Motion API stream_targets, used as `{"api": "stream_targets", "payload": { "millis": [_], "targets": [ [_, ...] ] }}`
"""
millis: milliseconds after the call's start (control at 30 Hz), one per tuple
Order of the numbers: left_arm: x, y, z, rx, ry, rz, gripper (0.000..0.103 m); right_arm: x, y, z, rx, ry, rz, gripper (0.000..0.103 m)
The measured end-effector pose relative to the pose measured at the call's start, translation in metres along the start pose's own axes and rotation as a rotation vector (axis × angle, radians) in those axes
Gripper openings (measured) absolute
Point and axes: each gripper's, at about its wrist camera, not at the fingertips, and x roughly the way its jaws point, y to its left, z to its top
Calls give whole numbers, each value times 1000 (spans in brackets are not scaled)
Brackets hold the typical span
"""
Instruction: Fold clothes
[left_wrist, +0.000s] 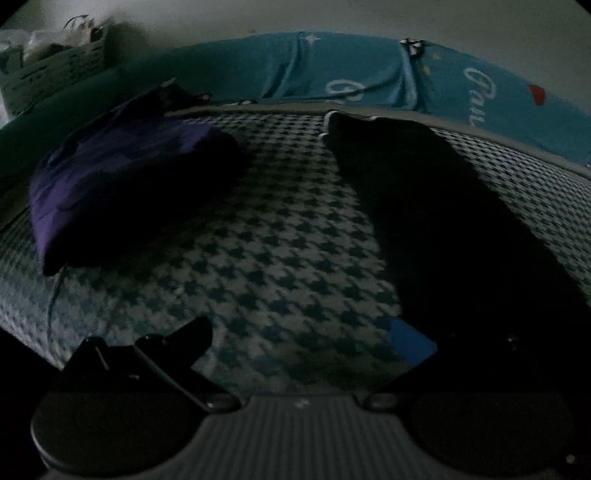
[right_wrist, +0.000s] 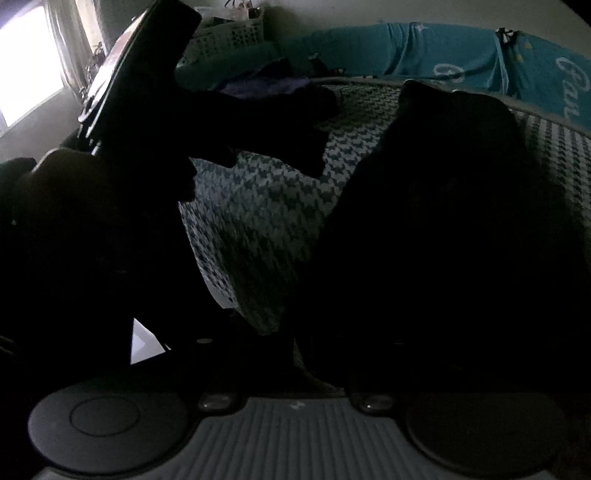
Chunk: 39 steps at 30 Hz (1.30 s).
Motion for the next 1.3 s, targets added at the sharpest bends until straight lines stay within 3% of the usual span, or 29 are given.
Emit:
{"api": "stream_targets", "payload": {
  "millis": [133,267,467,600,667,867,967,1100,1133,1200,1233,1300],
  "targets": [
    [2,-17,-1,63,-11,-2,103,-7,0,-1,0,5,14,21],
    [8,-25,-3,100,2,35,103,-20,-1,-3,23,-21,19,21],
    [14,-20,-5,61,42,41,103,-50,-11,-6,100,-108,-27,24],
    [18,-12,-5,20,72,41,103,-75,-29,-9,198,-201,-117,31],
    [19,-9,-6,2,83,38,103,-88,-41,-11,275,-262,-209,44],
    [19,-8,-5,-7,87,37,103,-104,-80,-22,498,-324,-447,45],
    [19,-9,-5,-3,85,38,103,-102,-92,-25,592,-352,-407,45],
    [20,-8,-5,-6,87,36,103,-95,-100,-22,606,-344,-418,45],
    [20,-8,-5,-7,88,35,103,-91,-102,-22,612,-319,-407,45],
    [20,-8,-5,-11,89,32,103,-83,-104,-23,617,-260,-408,30],
    [20,-7,-5,-11,90,32,103,-80,-102,-24,604,-225,-447,15],
    [20,-7,-5,-11,90,31,103,-82,-99,-25,592,-205,-482,10]
  ]
}}
